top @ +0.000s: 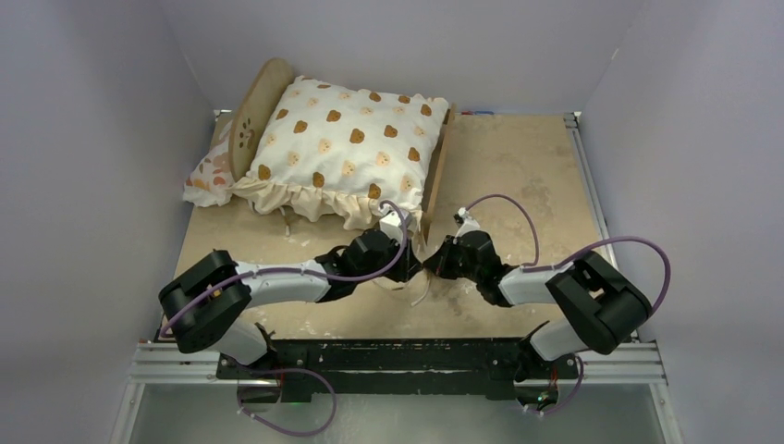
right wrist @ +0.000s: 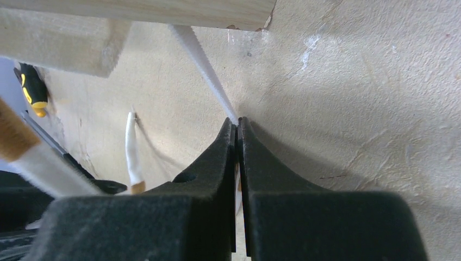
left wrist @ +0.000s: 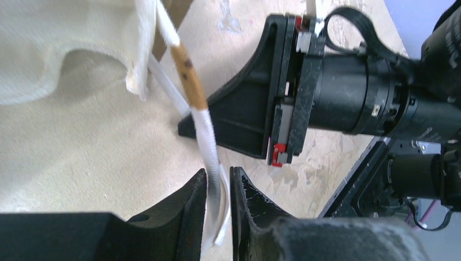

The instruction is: Set up the pet bed

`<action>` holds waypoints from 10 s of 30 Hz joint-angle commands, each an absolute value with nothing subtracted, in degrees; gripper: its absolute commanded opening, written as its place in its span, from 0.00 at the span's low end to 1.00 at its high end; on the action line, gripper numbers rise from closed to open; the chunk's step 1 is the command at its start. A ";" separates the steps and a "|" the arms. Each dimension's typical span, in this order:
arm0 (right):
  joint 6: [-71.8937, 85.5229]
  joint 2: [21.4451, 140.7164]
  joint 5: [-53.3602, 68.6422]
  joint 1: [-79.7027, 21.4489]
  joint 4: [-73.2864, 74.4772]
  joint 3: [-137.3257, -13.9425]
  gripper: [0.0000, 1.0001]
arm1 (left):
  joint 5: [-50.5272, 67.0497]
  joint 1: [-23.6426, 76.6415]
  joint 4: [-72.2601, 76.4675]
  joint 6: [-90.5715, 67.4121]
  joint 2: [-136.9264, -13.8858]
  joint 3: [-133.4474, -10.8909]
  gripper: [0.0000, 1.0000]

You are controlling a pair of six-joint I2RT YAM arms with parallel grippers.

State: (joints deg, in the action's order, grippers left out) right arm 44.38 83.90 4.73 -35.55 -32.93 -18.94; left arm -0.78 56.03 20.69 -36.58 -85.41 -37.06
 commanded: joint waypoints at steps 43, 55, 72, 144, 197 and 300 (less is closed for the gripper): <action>46.58 64.21 0.88 -35.51 -17.27 -13.16 0.00 | -15.22 52.11 15.56 -31.54 -103.03 -63.31 0.23; 44.70 68.84 2.28 -35.51 -22.52 -13.76 0.00 | -16.44 57.78 11.82 -29.82 -90.98 -59.20 0.40; 44.68 69.93 2.29 -35.51 -23.81 -13.29 0.00 | -23.16 59.63 8.99 -35.72 -91.58 -51.24 0.40; 42.91 44.15 -2.06 -35.49 5.47 -19.00 0.53 | -11.85 61.17 13.26 -38.53 -81.16 -37.45 0.42; 40.97 48.84 -7.21 -35.55 4.56 -22.80 0.46 | -23.60 73.82 16.48 -21.41 -90.22 -40.34 0.41; 32.21 64.00 3.86 -25.82 -16.83 -24.33 0.75 | -19.07 60.44 26.76 -29.80 -96.89 -49.13 0.00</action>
State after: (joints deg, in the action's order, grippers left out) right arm 34.57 64.53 -2.94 -25.78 -12.01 -24.49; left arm -19.51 61.21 23.31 -28.14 -95.53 -47.72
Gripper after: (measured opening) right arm 0.736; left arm 0.006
